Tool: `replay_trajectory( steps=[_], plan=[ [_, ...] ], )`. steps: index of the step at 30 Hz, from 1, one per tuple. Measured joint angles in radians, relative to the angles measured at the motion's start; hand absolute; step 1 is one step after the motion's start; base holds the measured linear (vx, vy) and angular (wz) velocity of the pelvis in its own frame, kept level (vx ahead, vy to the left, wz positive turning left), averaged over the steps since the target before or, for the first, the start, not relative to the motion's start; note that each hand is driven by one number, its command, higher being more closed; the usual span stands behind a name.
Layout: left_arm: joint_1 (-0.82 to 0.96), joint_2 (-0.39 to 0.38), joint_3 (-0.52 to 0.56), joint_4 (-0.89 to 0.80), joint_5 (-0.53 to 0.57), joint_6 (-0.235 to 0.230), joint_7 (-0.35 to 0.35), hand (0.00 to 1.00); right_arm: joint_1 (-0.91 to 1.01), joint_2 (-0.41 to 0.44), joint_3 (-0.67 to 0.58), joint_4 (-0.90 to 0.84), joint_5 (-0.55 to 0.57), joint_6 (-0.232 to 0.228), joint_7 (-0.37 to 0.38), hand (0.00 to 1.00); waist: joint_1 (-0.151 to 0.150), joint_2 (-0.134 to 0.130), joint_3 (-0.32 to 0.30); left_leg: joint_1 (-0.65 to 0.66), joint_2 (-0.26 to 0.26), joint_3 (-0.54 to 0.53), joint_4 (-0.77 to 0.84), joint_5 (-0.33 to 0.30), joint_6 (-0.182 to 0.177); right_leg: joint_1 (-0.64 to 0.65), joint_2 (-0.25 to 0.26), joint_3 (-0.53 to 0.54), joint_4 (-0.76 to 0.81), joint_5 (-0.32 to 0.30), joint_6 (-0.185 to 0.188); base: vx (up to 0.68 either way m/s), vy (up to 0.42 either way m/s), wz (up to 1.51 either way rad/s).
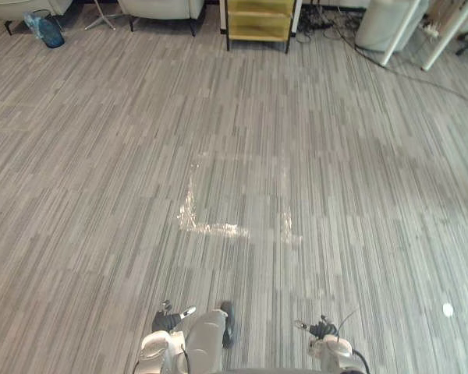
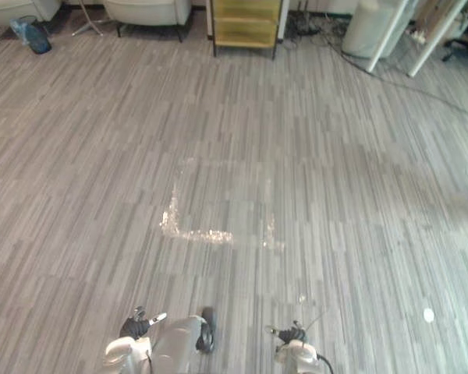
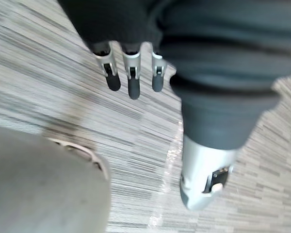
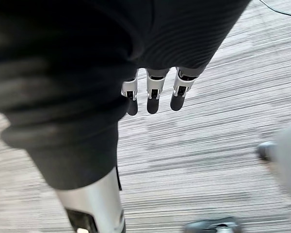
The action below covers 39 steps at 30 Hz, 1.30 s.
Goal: Pick up cushions and gather them together orderly.
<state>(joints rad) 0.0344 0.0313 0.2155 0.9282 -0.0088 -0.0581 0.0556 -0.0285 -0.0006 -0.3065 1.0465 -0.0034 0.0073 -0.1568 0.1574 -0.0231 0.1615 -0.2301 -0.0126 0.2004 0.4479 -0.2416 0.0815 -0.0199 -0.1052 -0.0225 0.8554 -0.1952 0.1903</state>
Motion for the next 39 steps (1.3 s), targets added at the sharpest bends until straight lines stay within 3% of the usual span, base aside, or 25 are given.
replay_trajectory(
  steps=[2, 3, 6, 7, 8, 9, 10, 11, 12, 14, 15, 16, 17, 19, 21, 23, 25, 26, 27, 30, 32, 34, 35, 37, 39],
  plan=[
    [0.000, 0.000, -0.005, 0.022, 0.003, 0.012, 0.001, 0.00, 0.018, -0.003, -0.004, -0.002, -0.004, 0.001, 0.002, 0.00, -0.011, 0.005, 0.001, 0.114, -0.016, -0.009, -0.055, -0.014, 0.002, -0.059, -0.035, -0.048, 0.130, -0.028, -0.049, 0.62, 0.106, 0.12],
    [0.001, -0.004, -0.019, 0.026, 0.005, 0.020, 0.001, 0.00, 0.034, -0.006, -0.001, -0.024, -0.019, 0.000, 0.008, 0.00, -0.022, 0.019, 0.004, 0.250, -0.015, -0.022, -0.139, -0.015, 0.004, -0.129, -0.054, -0.127, 0.126, -0.067, -0.110, 0.58, 0.057, 0.12],
    [-0.001, -0.004, -0.030, 0.038, 0.005, 0.022, 0.002, 0.00, 0.028, -0.011, -0.002, -0.042, -0.030, -0.002, 0.011, 0.00, -0.049, 0.030, 0.011, 0.373, -0.002, -0.051, -0.220, -0.015, 0.004, -0.210, -0.054, -0.213, -0.054, -0.093, -0.152, 0.63, -0.020, 0.36],
    [-0.003, -0.003, -0.059, 0.038, 0.005, 0.020, 0.002, 0.00, 0.026, -0.015, -0.004, -0.046, -0.036, -0.003, 0.013, 0.00, -0.066, 0.025, 0.012, 0.425, 0.007, -0.079, -0.268, -0.017, 0.002, -0.274, -0.046, -0.239, -0.268, -0.047, -0.152, 0.50, -0.084, 0.67],
    [-0.003, -0.003, -0.064, 0.039, 0.006, 0.020, 0.001, 0.00, 0.026, -0.019, -0.004, -0.045, -0.036, -0.002, 0.013, 0.00, -0.070, 0.025, 0.012, 0.437, 0.010, -0.084, -0.280, -0.020, -0.004, -0.286, -0.043, -0.239, -0.334, -0.019, -0.148, 0.63, -0.165, 0.87],
    [-0.001, -0.005, -0.082, 0.039, 0.006, 0.020, 0.001, 0.00, 0.025, -0.023, -0.009, -0.047, -0.034, -0.004, 0.016, 0.00, -0.083, 0.027, 0.013, 0.479, 0.025, -0.109, -0.313, -0.046, -0.042, -0.307, -0.026, -0.232, -0.523, 0.079, -0.145, 0.44, -0.150, 0.62],
    [0.004, -0.005, -0.085, 0.038, 0.006, 0.018, 0.001, 0.00, 0.024, -0.023, -0.009, -0.040, -0.035, -0.002, 0.017, 0.00, -0.089, 0.021, 0.011, 0.503, 0.028, -0.131, -0.327, -0.066, -0.060, -0.315, -0.018, -0.211, -0.607, 0.134, -0.151, 0.70, -0.265, 0.79],
    [0.021, 0.004, -0.083, 0.047, 0.006, 0.020, 0.003, 0.00, 0.025, -0.021, -0.008, -0.028, -0.035, -0.003, 0.021, 0.00, -0.099, 0.013, 0.001, 0.540, 0.040, -0.173, -0.318, -0.101, -0.076, -0.320, 0.004, -0.163, -0.605, 0.276, -0.180, 0.50, -0.228, 0.51],
    [0.024, 0.006, -0.082, 0.053, 0.006, 0.020, 0.003, 0.00, 0.025, -0.022, -0.008, -0.027, -0.035, -0.003, 0.021, 0.00, -0.102, 0.015, -0.002, 0.547, 0.044, -0.187, -0.312, -0.102, -0.078, -0.322, 0.012, -0.155, -0.578, 0.294, -0.194, 0.63, -0.288, 0.40],
    [0.036, -0.022, -0.066, 0.064, 0.008, 0.021, 0.003, 0.00, 0.024, -0.034, -0.016, -0.026, -0.038, -0.003, 0.022, 0.00, -0.096, 0.068, -0.036, 0.474, 0.109, -0.246, -0.132, -0.101, -0.080, -0.322, 0.049, -0.201, -0.504, 0.193, -0.213, 0.68, -0.325, 0.30],
    [0.029, -0.050, -0.025, 0.060, 0.008, 0.022, 0.003, 0.00, 0.020, -0.046, -0.012, -0.036, -0.037, -0.002, 0.022, 0.00, -0.098, 0.102, -0.028, 0.366, 0.139, -0.253, 0.116, -0.060, -0.112, -0.282, 0.075, -0.234, -0.503, 0.148, -0.226, 0.60, -0.303, 0.31],
    [0.027, -0.057, -0.012, 0.058, 0.008, 0.023, 0.003, 0.00, 0.021, -0.048, -0.011, -0.039, -0.036, -0.002, 0.020, 0.00, -0.098, 0.109, -0.024, 0.331, 0.149, -0.253, 0.200, -0.027, -0.121, -0.264, 0.083, -0.237, -0.509, 0.139, -0.231, 0.70, -0.265, 0.12],
    [0.026, -0.065, 0.000, 0.042, 0.009, 0.024, 0.001, 0.00, 0.021, -0.050, 0.001, -0.048, -0.034, 0.000, 0.012, 0.00, -0.087, 0.122, -0.003, 0.189, 0.209, -0.220, 0.517, 0.083, -0.150, -0.161, 0.120, -0.238, -0.564, 0.108, -0.251, 0.57, -0.158, -0.01],
    [0.018, -0.048, -0.010, 0.016, 0.009, 0.022, 0.001, 0.00, 0.018, -0.033, 0.003, -0.047, -0.020, 0.001, 0.002, 0.00, -0.076, 0.116, 0.018, 0.098, 0.243, -0.141, 0.637, 0.005, -0.137, -0.043, 0.130, -0.232, -0.625, 0.091, -0.263, 0.57, -0.133, -0.06],
    [0.018, -0.033, -0.040, -0.014, 0.007, 0.016, 0.001, 0.00, 0.018, -0.017, 0.004, -0.044, 0.006, 0.000, -0.003, 0.00, -0.052, 0.078, 0.022, -0.026, 0.221, -0.035, 0.475, -0.068, -0.106, 0.068, 0.116, -0.210, -0.723, 0.085, -0.259, 0.51, -0.088, -0.19],
    [0.017, -0.038, -0.048, -0.026, 0.007, 0.009, -0.001, 0.00, 0.000, -0.021, 0.001, -0.045, 0.006, 0.001, -0.007, 0.00, -0.042, 0.088, 0.023, -0.091, 0.187, -0.012, 0.265, -0.062, -0.100, 0.109, 0.102, -0.197, -0.752, 0.065, -0.228, 0.45, 0.082, -0.17],
    [0.020, -0.044, -0.046, -0.032, 0.005, 0.003, 0.000, 0.00, 0.002, -0.022, -0.003, -0.040, 0.005, 0.001, -0.011, 0.00, -0.038, 0.089, 0.023, -0.096, 0.125, -0.025, -0.063, 0.079, -0.117, 0.152, 0.071, -0.184, -0.756, 0.007, -0.190, 0.43, 0.161, -0.18],
    [0.025, -0.043, -0.045, -0.030, 0.006, 0.002, 0.000, 0.00, 0.007, -0.027, 0.002, -0.027, 0.005, 0.001, -0.011, 0.00, -0.024, 0.085, 0.018, -0.076, 0.113, -0.025, -0.113, 0.173, -0.124, 0.172, 0.060, -0.167, -0.757, -0.012, -0.173, 0.47, 0.190, -0.31],
    [0.026, -0.036, -0.046, -0.027, 0.007, -0.001, 0.000, 0.00, 0.001, -0.017, 0.017, -0.003, 0.005, 0.003, -0.011, 0.00, -0.016, 0.065, 0.005, -0.065, 0.079, -0.014, -0.094, 0.172, -0.079, 0.197, 0.031, -0.147, -0.763, -0.038, -0.157, 0.39, 0.153, -0.21],
    [0.016, -0.030, -0.036, -0.031, 0.006, 0.000, -0.001, 0.00, 0.010, -0.004, 0.014, -0.006, 0.004, 0.004, -0.010, 0.00, -0.009, 0.035, -0.001, -0.088, 0.065, 0.000, -0.008, 0.100, -0.049, 0.198, 0.004, -0.131, -0.724, -0.037, -0.144, 0.60, 0.181, -0.06],
    [0.012, -0.015, -0.042, -0.022, 0.006, 0.001, -0.002, 0.00, 0.018, 0.001, 0.014, -0.008, 0.003, 0.004, -0.008, 0.00, -0.004, 0.026, -0.006, -0.046, 0.061, 0.007, 0.024, 0.034, -0.030, 0.159, -0.015, -0.104, -0.546, -0.036, -0.138, 0.43, 0.148, -0.01],
    [-0.001, -0.002, -0.070, 0.007, 0.007, 0.012, -0.002, 0.00, 0.020, 0.003, 0.015, -0.008, 0.001, 0.001, 0.001, 0.00, -0.009, 0.017, -0.006, 0.051, 0.041, 0.010, -0.019, -0.001, -0.020, 0.016, -0.053, -0.076, -0.172, -0.002, -0.042, 0.48, 0.133, 0.01],
    [-0.002, 0.004, -0.081, 0.017, 0.007, 0.022, -0.002, 0.00, 0.029, 0.003, 0.015, -0.008, -0.001, 0.001, 0.002, 0.00, -0.019, 0.011, -0.003, 0.128, 0.024, 0.005, -0.064, -0.010, -0.016, -0.054, -0.071, -0.083, 0.003, -0.009, -0.052, 0.42, 0.089, 0.11],
    [0.000, 0.004, -0.086, 0.020, 0.007, 0.025, -0.001, 0.00, 0.029, 0.000, 0.014, -0.019, -0.001, 0.000, 0.003, 0.00, -0.033, 0.011, 0.000, 0.221, 0.015, 0.002, -0.130, -0.011, -0.016, -0.115, -0.071, -0.111, 0.055, -0.043, -0.076, 0.38, 0.034, 0.16],
    [0.005, 0.004, -0.084, 0.026, 0.006, 0.025, 0.001, 0.00, 0.030, 0.003, 0.014, -0.034, -0.002, 0.000, 0.003, 0.00, -0.046, 0.018, 0.005, 0.298, 0.017, -0.001, -0.176, -0.011, -0.016, -0.163, -0.064, -0.175, -0.019, -0.066, -0.109, 0.35, 0.001, 0.14]
  ],
)
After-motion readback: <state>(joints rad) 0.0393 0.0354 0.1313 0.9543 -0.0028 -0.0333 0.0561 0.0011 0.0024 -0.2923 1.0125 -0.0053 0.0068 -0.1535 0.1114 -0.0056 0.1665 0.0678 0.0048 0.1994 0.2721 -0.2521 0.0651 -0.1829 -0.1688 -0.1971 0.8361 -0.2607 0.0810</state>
